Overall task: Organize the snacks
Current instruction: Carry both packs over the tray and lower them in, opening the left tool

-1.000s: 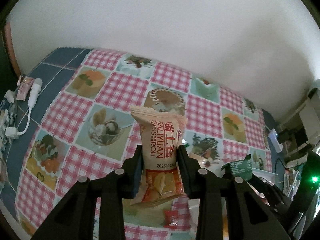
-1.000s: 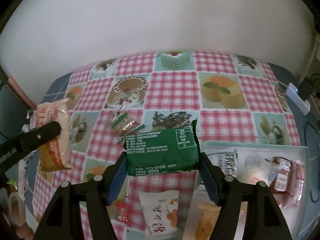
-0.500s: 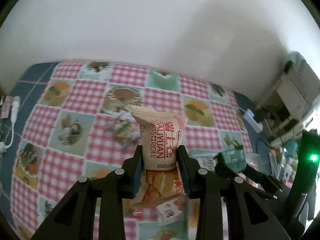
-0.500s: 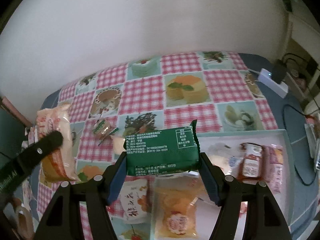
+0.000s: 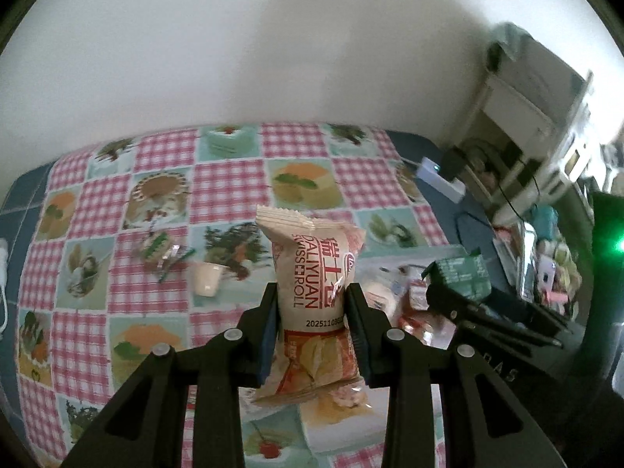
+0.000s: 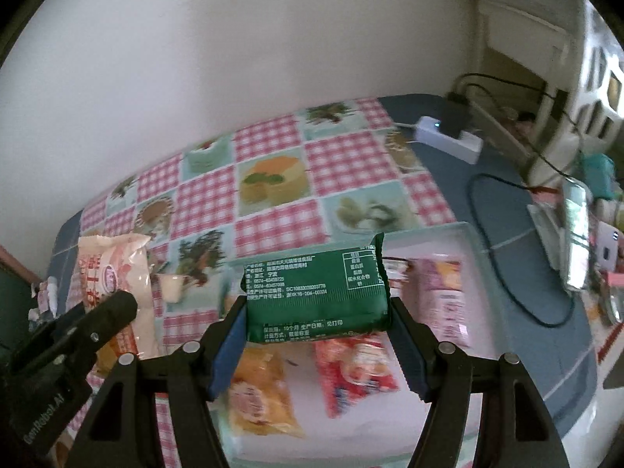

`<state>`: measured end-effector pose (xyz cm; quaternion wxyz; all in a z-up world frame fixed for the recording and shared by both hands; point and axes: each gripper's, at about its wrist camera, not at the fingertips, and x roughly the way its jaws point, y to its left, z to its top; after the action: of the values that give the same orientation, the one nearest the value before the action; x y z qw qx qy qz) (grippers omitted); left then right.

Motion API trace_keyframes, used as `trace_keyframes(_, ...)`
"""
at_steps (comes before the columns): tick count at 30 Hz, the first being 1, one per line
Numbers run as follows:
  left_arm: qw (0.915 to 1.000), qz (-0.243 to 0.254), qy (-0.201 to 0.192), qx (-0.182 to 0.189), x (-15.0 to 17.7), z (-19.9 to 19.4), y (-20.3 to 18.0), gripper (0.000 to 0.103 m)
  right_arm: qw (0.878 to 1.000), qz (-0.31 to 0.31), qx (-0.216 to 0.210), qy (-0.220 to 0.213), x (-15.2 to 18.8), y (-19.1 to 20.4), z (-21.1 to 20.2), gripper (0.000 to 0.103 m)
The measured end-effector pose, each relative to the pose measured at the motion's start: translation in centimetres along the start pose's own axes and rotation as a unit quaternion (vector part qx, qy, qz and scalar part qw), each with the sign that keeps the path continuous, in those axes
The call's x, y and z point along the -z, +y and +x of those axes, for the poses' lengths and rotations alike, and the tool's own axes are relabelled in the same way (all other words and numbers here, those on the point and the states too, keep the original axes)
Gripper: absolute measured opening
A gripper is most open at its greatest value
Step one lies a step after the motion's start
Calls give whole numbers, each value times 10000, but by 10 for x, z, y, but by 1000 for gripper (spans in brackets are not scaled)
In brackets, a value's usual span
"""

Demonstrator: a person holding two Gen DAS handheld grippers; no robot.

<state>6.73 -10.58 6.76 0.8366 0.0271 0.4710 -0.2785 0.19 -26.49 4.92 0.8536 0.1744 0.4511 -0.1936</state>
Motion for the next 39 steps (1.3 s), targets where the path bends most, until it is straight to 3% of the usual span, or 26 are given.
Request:
trace_keyframes(11,9957,611,627,311,36,30,-63,34,9984,347,366,267,24,-50,7,72)
trace_keyframes(26,9864,908,1341,264,68,68,-91,35,9855,809,578,1377,56,-93,57,72)
trace_keyframes(33,9818,942,1622,294,78,85,-95,36,9823,872,586,1548,61,-97,64,73)
trace_keyframes(36,9816,982,1616,268,80,86,-98,42,9819,924,549,1558,62,-98,65,74)
trace_keyframes(38,9828,988,1540,268,78,83,-97,56,9819,951,532,1552,61,-98,64,74)
trace_keyframes(39,9833,988,1506,262,76,81,-97,57,9820,956,521,1545,61,-98,65,74)
